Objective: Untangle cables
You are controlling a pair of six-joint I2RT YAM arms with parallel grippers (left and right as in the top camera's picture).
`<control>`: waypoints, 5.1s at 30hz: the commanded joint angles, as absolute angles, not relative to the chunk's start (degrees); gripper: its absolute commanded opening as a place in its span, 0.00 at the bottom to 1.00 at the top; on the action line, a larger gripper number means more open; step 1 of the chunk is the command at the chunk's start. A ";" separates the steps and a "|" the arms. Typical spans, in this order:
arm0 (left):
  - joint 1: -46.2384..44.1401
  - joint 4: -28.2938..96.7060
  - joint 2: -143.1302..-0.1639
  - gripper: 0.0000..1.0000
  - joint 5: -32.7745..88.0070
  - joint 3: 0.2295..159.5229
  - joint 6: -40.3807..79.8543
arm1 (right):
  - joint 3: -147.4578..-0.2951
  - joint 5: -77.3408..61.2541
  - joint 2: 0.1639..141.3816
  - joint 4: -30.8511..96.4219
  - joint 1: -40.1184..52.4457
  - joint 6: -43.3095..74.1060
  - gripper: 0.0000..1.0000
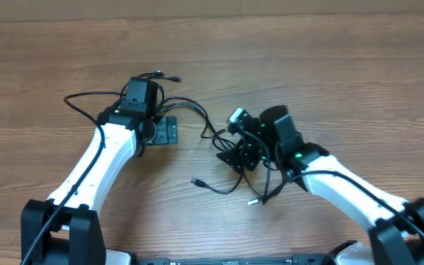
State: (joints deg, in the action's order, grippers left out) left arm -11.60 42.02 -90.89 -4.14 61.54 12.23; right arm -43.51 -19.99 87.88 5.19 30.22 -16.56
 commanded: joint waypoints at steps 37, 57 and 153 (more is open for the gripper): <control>-11.60 41.93 -90.65 1.00 -4.89 61.17 6.81 | -44.88 -16.69 99.79 -10.70 34.61 -16.58 0.08; -11.60 41.93 -90.65 1.00 -4.89 61.17 6.81 | -44.86 -16.08 88.95 -4.32 34.59 -16.43 0.48; -11.60 41.93 -90.65 1.00 -4.89 61.17 6.81 | -72.84 44.99 57.47 -18.31 15.68 -45.63 0.04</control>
State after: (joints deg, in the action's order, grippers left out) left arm -11.57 42.02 -90.89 -4.36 61.43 7.46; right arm -71.79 43.83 55.00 -18.17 21.34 -43.77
